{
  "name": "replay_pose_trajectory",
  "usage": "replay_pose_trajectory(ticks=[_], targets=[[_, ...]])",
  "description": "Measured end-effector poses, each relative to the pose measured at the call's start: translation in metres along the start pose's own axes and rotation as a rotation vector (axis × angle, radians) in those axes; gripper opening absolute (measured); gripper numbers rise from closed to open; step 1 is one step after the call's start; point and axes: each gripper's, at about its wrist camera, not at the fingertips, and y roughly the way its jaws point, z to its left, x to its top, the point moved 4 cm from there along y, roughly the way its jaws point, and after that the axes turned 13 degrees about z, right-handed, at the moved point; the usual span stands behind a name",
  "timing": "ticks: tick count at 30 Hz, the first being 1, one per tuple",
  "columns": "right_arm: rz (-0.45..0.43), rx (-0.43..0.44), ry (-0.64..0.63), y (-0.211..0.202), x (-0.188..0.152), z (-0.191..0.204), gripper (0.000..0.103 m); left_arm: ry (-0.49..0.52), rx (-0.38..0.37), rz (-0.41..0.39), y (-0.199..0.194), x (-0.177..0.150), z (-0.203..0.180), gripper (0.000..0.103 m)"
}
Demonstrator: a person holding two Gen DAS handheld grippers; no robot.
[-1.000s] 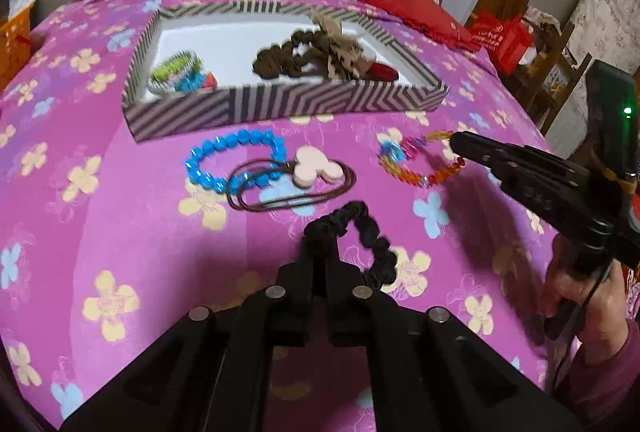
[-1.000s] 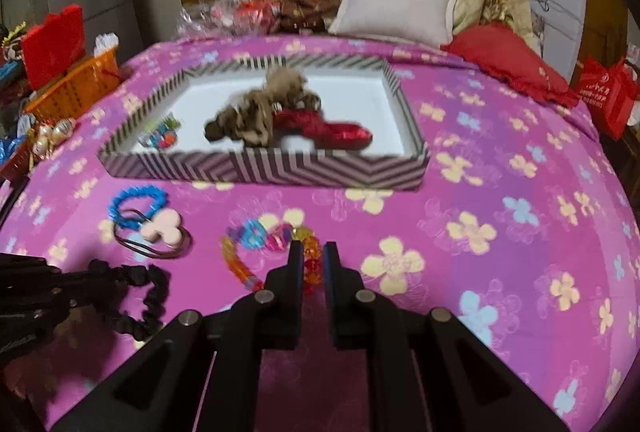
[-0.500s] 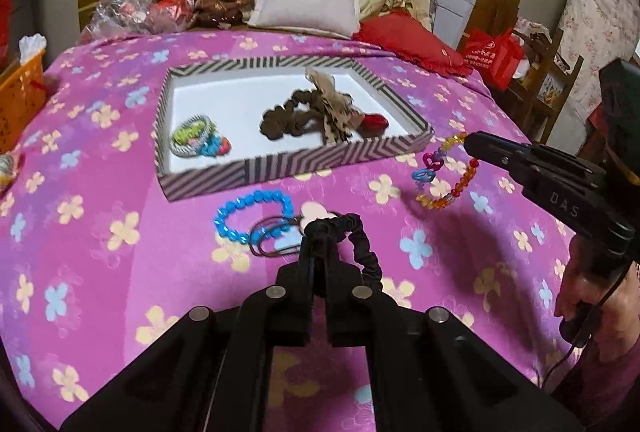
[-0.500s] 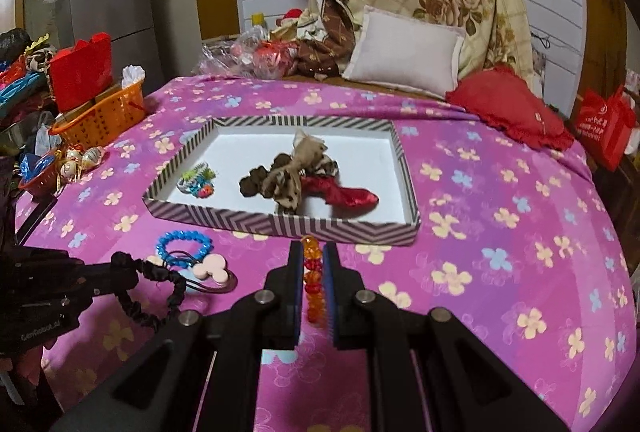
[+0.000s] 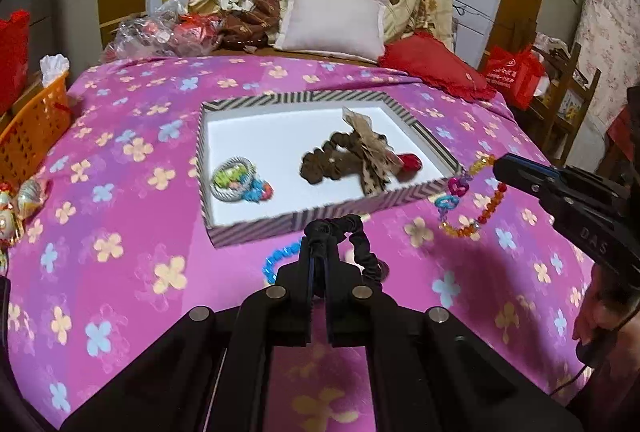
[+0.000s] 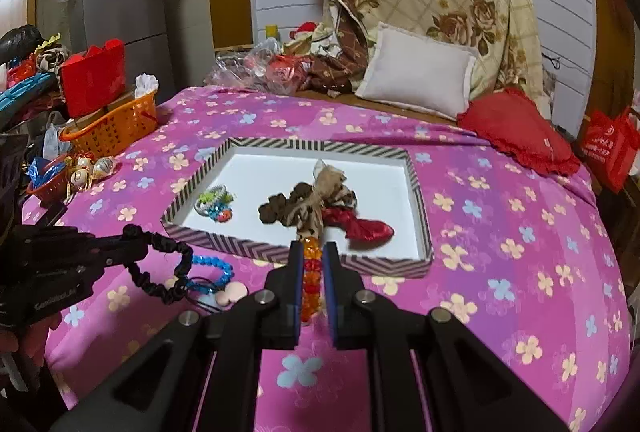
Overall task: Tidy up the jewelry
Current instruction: 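Lift and carry both bracelets over the white tray with both tools, then lower both bracelets into the tray and open both tools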
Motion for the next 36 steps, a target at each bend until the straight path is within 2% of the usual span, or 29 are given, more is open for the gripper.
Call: replay_pose_trajectory(ticks=[11,20,36], targets=[[-0.016,0.023,-0.014,0.007,0.025,0.009,0.009,-0.029,0.032,-0.015,0.006,0.03,0.024,0.004],[-0.012,0.07,-0.002,0.028,0.056,0.014,0.009,-0.056,0.046,-0.01,0.022,0.056,0.04,0.004],[0.072,0.177,0.008,0.108,0.085,0.043,0.009,-0.095,0.082,0.048,0.075,0.075,0.062,0.004]])
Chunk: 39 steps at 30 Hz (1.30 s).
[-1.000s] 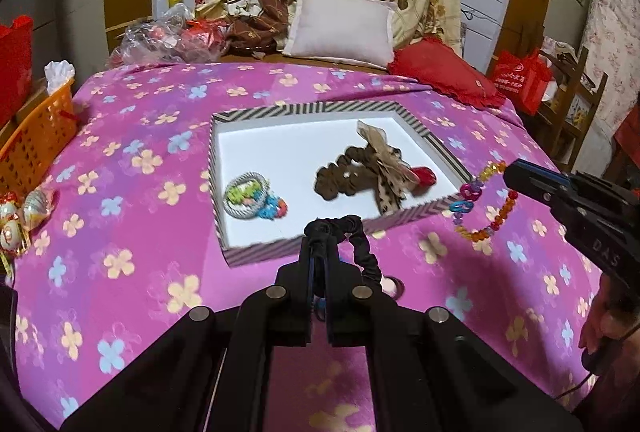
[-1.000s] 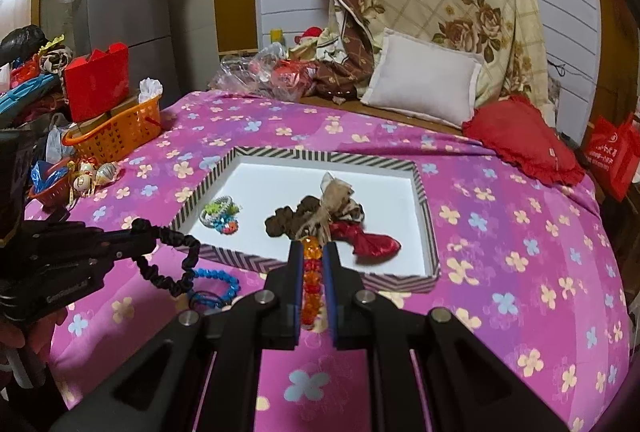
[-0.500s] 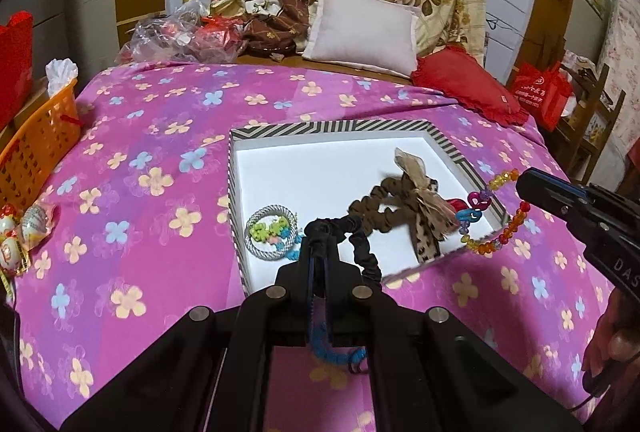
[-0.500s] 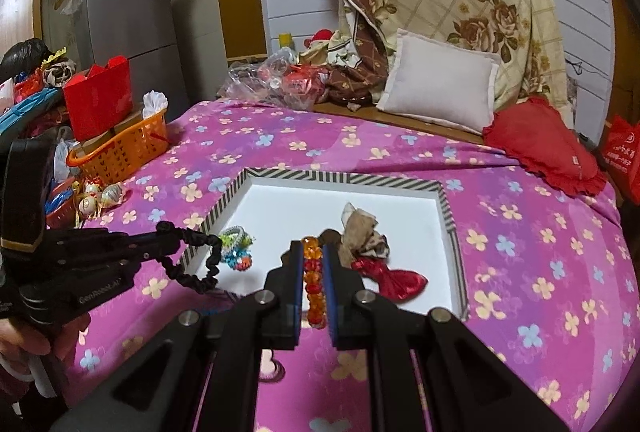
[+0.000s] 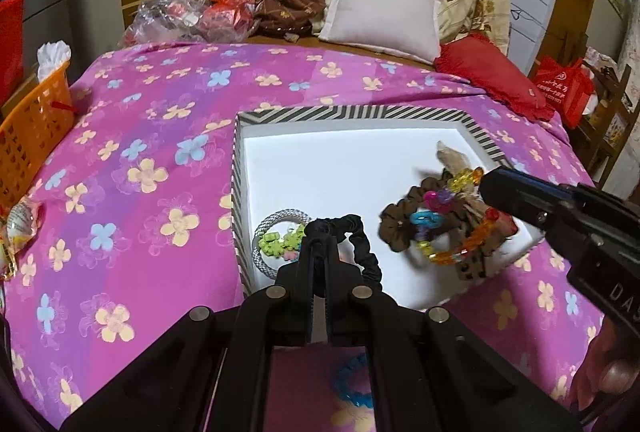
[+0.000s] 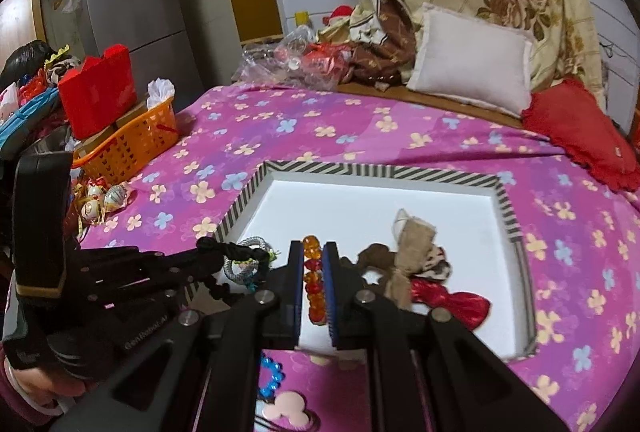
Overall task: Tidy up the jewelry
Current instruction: 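Lower both bracelets into the tray and open both tools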
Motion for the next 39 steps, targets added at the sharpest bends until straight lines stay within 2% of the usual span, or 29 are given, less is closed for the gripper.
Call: replay_pose_trajectory(ticks=[9,22,23,24,25,27,29,30,35,39], targets=[[0.084,-0.011,0.058,0.041,-0.016,-0.023,0.009,-0.013,0.016,0.032,0.022,-0.004,0.009,0.004],[0.12,-0.059,0.046,0.055,-0.024,-0.032,0.01,-0.001,0.042,0.049,0.035,-0.006,0.004,0.004],[0.121,-0.061,0.05,0.055,-0.024,-0.032,0.013,-0.003,0.045,0.05,0.036,-0.007,0.004,0.004],[0.123,-0.061,0.054,0.055,-0.025,-0.032,0.022,-0.006,0.049,0.052,0.037,-0.006,0.004,0.004],[0.121,-0.064,0.061,0.054,-0.025,-0.033,0.035,-0.008,0.052,0.054,0.037,-0.007,0.004,0.005],[0.107,-0.071,0.071,0.049,-0.027,-0.034,0.049,-0.012,0.055,0.064,0.039,-0.008,0.005,0.011],[0.098,-0.064,0.075,0.045,-0.028,-0.034,0.05,-0.019,0.045,0.074,0.04,-0.009,0.006,0.027],[0.097,-0.059,0.075,0.042,-0.028,-0.034,0.05,-0.024,0.045,0.073,0.039,-0.01,0.007,0.03],[0.078,-0.048,0.061,0.026,-0.033,-0.029,0.051,-0.024,0.053,0.055,0.029,-0.016,0.006,0.031],[0.05,-0.068,0.045,0.008,-0.04,-0.022,0.057,-0.023,0.079,0.025,0.015,-0.021,0.006,0.033]])
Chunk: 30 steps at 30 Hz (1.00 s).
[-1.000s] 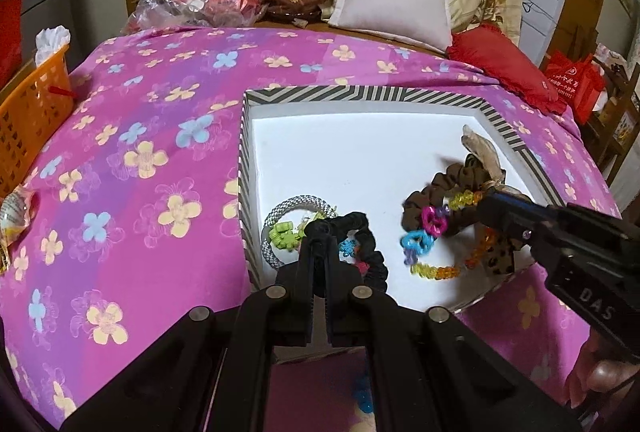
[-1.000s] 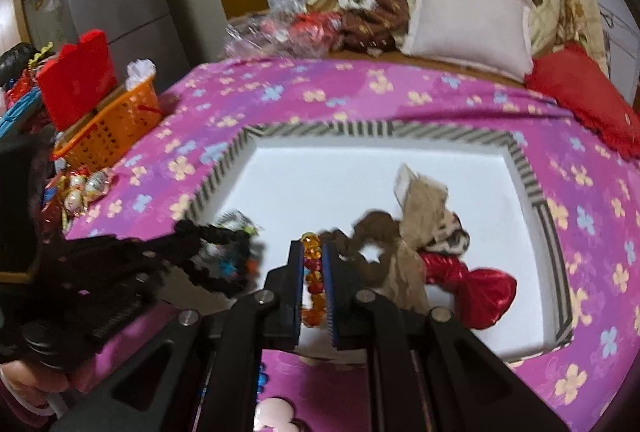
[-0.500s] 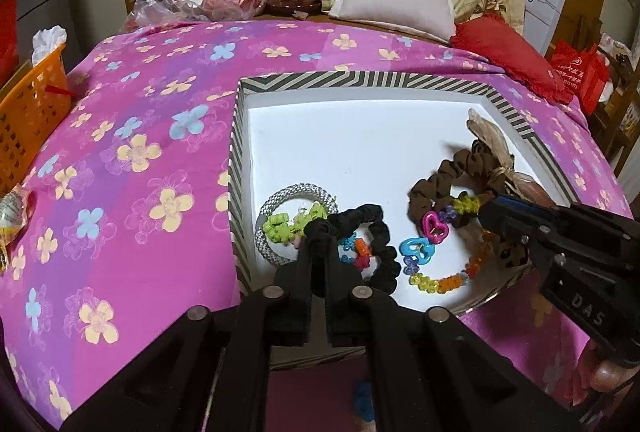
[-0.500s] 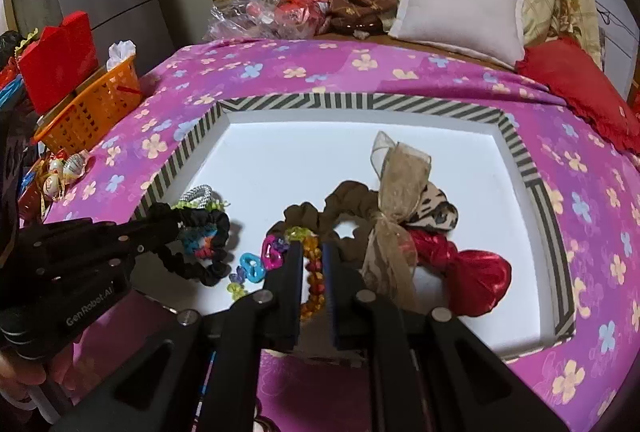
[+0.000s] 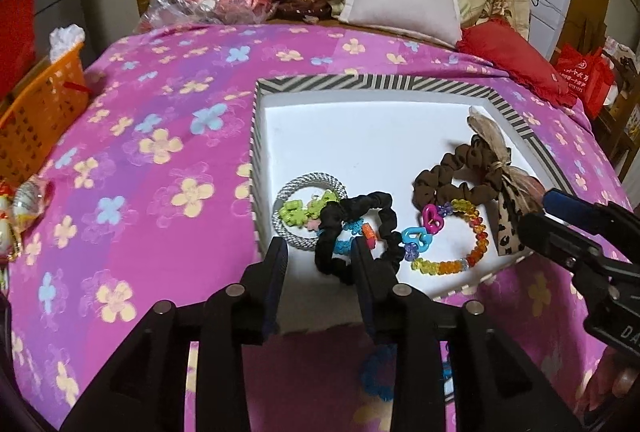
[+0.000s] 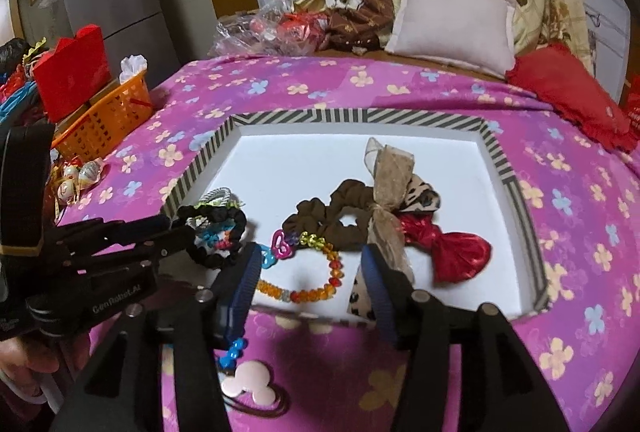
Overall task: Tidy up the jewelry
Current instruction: 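Lower both bracelets into the tray and open both tools, then withdraw both open tools toward the blue bracelet and mouse-ear hair tie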
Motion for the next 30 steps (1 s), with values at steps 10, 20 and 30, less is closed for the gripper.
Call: replay_pose_trajectory(ticks=[10,20,30], targets=[[-0.022,-0.02,-0.006,-0.03,-0.028,0.008,0.063,-0.004,0.021,-0.053,-0.035,-0.022,0.0,0.033],[-0.014,-0.048,0.017,-0.049,-0.059,0.007,0.069,0.009,0.026,-0.071,-0.056,-0.047,-0.011,0.033],[-0.011,-0.059,0.051,-0.065,-0.084,0.002,0.071,0.017,0.039,-0.078,-0.066,-0.068,-0.019,0.033]])
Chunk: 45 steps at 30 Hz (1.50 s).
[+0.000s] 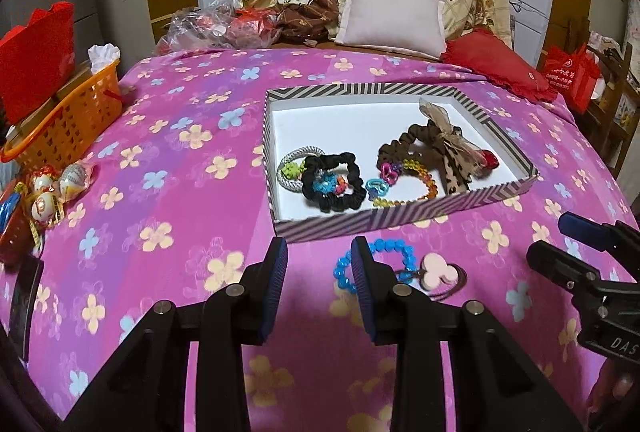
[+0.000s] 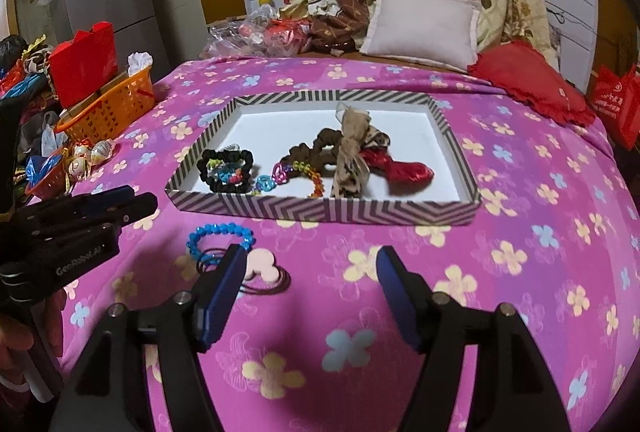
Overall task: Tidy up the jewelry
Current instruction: 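Withdraw both open tools toward the blue bracelet and mouse-ear hair tie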
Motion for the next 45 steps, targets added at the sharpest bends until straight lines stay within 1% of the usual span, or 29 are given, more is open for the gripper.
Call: replay_pose_trajectory(ticks=[4,9,13,18,21,25,32,36,45], targets=[[0.0,-0.005,0.009,-0.004,-0.008,-0.003,0.071,-0.001,-0.009,0.001,-0.004,-0.011,-0.001,0.033],[0.013,-0.006,0.02,-0.006,-0.016,-0.004,0.072,0.003,-0.003,0.009,-0.006,-0.022,-0.004,0.033],[0.017,-0.011,0.023,-0.008,-0.024,-0.005,0.073,0.008,-0.01,0.011,-0.007,-0.027,-0.005,0.033],[0.034,-0.014,0.032,-0.007,-0.032,-0.009,0.075,0.014,-0.001,0.018,-0.006,-0.031,-0.005,0.033],[0.038,-0.01,0.035,-0.005,-0.035,-0.012,0.075,0.004,-0.013,0.025,-0.005,-0.035,0.0,0.033],[0.042,-0.005,0.039,-0.004,-0.037,-0.014,0.075,-0.011,-0.046,0.045,-0.003,-0.04,0.007,0.033],[0.054,0.002,0.03,0.002,-0.037,-0.01,0.075,-0.03,-0.049,0.068,0.003,-0.045,0.018,0.033],[0.064,-0.002,0.02,0.008,-0.036,-0.008,0.075,-0.035,-0.048,0.066,0.003,-0.045,0.021,0.033],[0.09,0.024,-0.011,0.025,-0.033,0.001,0.075,-0.045,-0.059,0.075,0.006,-0.042,0.021,0.033]])
